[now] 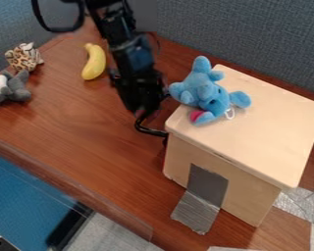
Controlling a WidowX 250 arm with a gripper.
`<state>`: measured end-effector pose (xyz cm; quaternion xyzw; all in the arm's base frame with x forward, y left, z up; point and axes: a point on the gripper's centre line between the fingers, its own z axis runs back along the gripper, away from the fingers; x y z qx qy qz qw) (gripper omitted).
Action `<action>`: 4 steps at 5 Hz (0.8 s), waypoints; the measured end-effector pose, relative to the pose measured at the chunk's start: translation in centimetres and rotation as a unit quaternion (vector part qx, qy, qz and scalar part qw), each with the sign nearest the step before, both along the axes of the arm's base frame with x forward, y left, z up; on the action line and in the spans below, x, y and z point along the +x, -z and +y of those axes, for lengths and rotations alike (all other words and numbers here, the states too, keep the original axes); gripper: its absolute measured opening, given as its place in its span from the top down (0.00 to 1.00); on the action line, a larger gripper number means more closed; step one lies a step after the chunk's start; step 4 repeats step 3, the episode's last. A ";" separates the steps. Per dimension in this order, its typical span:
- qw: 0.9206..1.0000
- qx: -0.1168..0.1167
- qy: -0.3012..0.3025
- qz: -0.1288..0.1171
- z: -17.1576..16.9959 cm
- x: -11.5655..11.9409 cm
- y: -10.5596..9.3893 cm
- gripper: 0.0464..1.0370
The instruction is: Close the drawer
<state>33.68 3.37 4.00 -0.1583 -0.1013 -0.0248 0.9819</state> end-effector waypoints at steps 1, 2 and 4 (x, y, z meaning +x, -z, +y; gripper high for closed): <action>0.999 0.029 -0.035 -0.017 2.4 -0.2 -2.0 0.08; 0.994 0.082 -0.066 -0.041 4.9 -0.7 -4.9 0.03; 0.991 0.101 -0.072 -0.041 7.2 -1.9 -6.0 0.04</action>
